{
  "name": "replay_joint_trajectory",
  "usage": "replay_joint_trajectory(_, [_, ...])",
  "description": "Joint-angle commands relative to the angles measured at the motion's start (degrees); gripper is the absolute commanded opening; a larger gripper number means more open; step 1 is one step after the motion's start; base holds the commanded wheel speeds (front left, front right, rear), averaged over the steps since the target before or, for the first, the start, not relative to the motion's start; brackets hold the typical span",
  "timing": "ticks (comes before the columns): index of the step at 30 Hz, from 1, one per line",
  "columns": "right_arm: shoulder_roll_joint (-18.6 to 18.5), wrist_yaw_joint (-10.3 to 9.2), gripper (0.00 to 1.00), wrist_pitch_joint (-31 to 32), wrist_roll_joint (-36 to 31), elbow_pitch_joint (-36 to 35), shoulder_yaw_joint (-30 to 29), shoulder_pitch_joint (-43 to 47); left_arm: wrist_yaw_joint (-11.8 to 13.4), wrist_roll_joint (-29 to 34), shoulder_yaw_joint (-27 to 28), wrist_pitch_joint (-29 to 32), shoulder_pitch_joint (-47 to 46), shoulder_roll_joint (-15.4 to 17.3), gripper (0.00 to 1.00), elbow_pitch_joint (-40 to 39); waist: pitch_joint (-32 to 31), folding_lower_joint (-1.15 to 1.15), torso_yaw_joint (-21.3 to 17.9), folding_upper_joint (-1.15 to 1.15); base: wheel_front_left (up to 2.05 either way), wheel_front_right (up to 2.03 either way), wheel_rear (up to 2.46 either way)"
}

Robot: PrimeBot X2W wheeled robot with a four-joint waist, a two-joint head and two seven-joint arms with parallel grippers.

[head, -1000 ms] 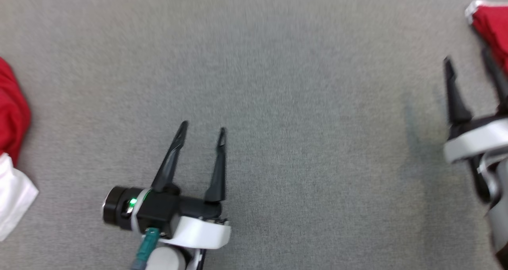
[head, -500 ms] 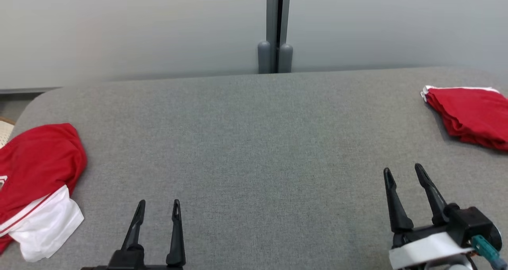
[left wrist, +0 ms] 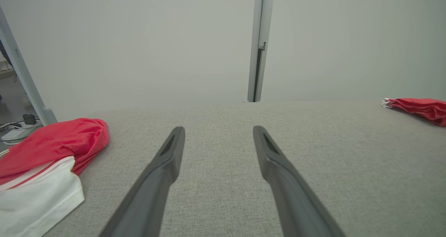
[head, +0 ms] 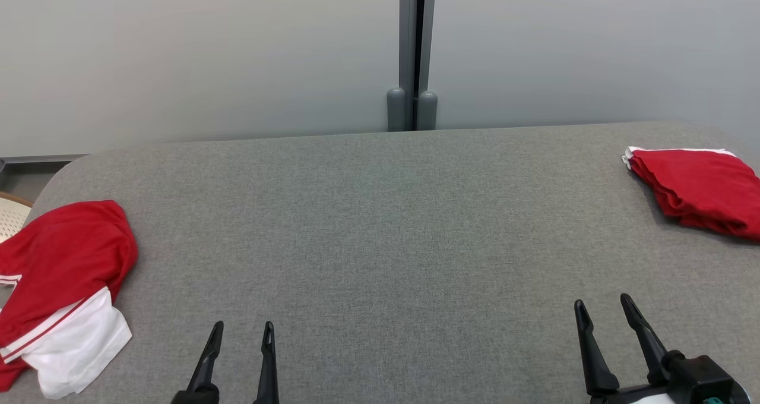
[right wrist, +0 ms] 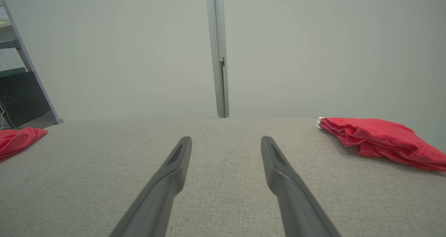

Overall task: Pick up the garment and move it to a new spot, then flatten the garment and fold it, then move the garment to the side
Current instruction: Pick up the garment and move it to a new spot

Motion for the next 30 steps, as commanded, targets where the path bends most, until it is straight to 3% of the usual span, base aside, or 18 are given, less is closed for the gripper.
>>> replay_joint_trajectory(1, [-0.28, -0.12, 1.0, -0.05, -0.41, 0.07, 0.13, 0.5, -0.3, -0.13, -0.03, -0.01, -0.25, 0.18, 1.0, 0.0, -0.15, 0.0, -0.17, 0.0, 0.0, 0.0, 0.0])
replay_joint_trajectory(8, [0.28, -0.12, 1.0, -0.05, -0.02, 0.1, -0.5, 0.93, -0.36, 0.15, -0.51, -0.01, -0.76, 0.18, 1.0, 0.28, -0.34, 0.0, 0.32, 0.0, 0.0, 0.0, 0.0])
replay_joint_trajectory(13, [0.19, -0.12, 1.0, -0.05, 0.18, 0.32, 0.09, 1.28, -0.06, 0.51, -0.39, -0.01, -1.27, 0.2, 1.0, 0.11, -0.09, 0.0, 3.15, 0.0, 0.0, 0.0, 0.0])
replay_joint_trajectory(30, [0.59, -0.12, 1.0, -0.05, -0.74, 0.04, 0.68, 0.3, 0.51, 0.5, 1.96, -0.01, 0.47, 0.17, 1.0, -1.5, 1.21, 0.0, 22.76, 0.0, 0.0, 0.0, 0.0])
